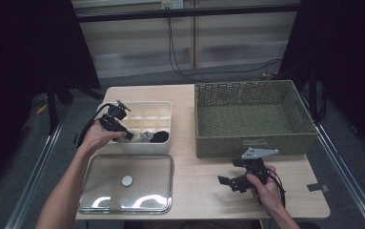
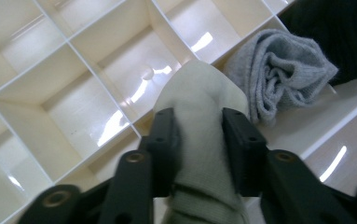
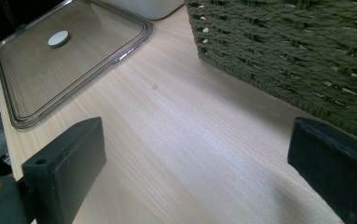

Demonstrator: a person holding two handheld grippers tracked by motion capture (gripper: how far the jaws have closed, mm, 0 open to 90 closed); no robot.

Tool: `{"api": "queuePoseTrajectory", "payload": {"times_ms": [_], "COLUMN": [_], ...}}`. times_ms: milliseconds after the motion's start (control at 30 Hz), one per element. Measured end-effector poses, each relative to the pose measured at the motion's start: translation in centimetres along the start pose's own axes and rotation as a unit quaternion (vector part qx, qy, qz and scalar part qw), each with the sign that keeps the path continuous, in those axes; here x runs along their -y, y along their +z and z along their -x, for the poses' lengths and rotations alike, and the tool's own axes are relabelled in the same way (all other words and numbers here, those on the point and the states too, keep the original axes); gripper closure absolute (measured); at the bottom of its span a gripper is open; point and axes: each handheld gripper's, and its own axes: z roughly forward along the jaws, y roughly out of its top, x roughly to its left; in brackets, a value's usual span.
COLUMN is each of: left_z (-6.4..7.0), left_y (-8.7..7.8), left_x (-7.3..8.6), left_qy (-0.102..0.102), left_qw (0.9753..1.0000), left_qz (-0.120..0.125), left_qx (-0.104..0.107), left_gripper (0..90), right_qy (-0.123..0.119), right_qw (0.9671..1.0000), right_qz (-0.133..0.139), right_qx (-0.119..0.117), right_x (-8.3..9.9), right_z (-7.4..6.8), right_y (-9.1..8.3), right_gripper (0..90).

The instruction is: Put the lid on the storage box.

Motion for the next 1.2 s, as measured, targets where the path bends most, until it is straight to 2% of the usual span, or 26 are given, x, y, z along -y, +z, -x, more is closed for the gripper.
{"api": "queuePoseTrajectory", "payload": {"times_ms": [33,67,133,233,400,467,533,600,700,767,800,833,933,1033,1100,1167,1200], "left_z": [0.1,0.2,0.4,0.8,1.1,1.0,1.1,1.0,0.8,0.8,0.7,0.7,0.5,0.4,0.3,0.0,-0.1], "left_y": [0.0,0.1,0.2,0.6,2.2,2.8,3.1,3.1,2.7,2.3,2.0,1.7,0.8,0.1,-0.2,-0.3,-0.2], "left_x": [0.0,0.0,-0.2,-0.7,-1.4,-1.4,-1.4,-1.3,-1.1,-0.9,-0.8,-0.8,-0.5,0.1,0.3,0.6,0.7], "left_qy": [0.004,0.004,0.019,0.034,0.043,0.040,0.038,0.038,0.025,0.027,0.028,0.025,0.017,0.008,0.003,-0.005,-0.006], "left_qw": [1.0000,1.0000,0.9996,0.9979,0.9948,0.9943,0.9942,0.9950,0.9968,0.9970,0.9977,0.9979,0.9988,0.9995,0.9995,0.9997,0.9997], "left_qz": [-0.003,-0.005,-0.016,-0.052,-0.091,-0.098,-0.098,-0.091,-0.073,-0.068,-0.060,-0.057,-0.043,-0.029,-0.027,-0.023,-0.022], "left_qx": [-0.009,-0.005,-0.009,-0.014,-0.018,-0.015,-0.023,-0.018,-0.020,-0.024,-0.015,-0.017,-0.014,-0.014,-0.017,-0.012,0.000], "left_gripper": [71.1,72.8,74.8,76.0,76.2,76.0,75.5,73.3,62.6,59.6,56.9,52.8,48.2,46.5,47.1,48.5,52.0], "right_qy": [0.002,0.003,0.002,0.000,0.001,0.002,0.001,0.000,0.001,0.000,0.001,0.002,0.003,0.002,0.003,0.002,0.004], "right_qw": [1.0000,1.0000,1.0000,1.0000,1.0000,1.0000,1.0000,1.0000,1.0000,1.0000,1.0000,1.0000,1.0000,1.0000,1.0000,1.0000,1.0000], "right_qz": [-0.001,0.000,0.000,-0.001,0.000,-0.001,-0.002,-0.001,-0.002,-0.003,-0.003,-0.002,-0.003,-0.003,-0.003,-0.002,-0.002], "right_qx": [0.001,0.000,0.001,0.000,0.000,-0.001,-0.001,-0.001,-0.002,-0.002,-0.001,-0.001,0.000,0.000,0.000,0.000,0.000], "right_x": [0.0,0.0,0.0,0.0,0.0,0.0,0.0,0.0,0.0,0.0,0.0,0.0,0.0,-0.1,-0.1,-0.1,-0.1], "right_z": [0.0,0.0,0.0,0.0,-0.1,-0.1,-0.1,-0.1,-0.1,-0.1,-0.1,-0.1,-0.1,-0.1,-0.1,0.1,0.1], "right_y": [0.0,0.0,0.0,0.0,0.0,-0.1,-0.1,0.0,0.0,0.1,0.1,0.1,0.1,0.2,0.2,0.2,0.2], "right_gripper": [4.0,4.0,4.0,4.0,3.9,3.9,3.9,3.9,3.9,4.0,4.0,4.0,4.0,4.0,4.0,4.0,4.0]}}
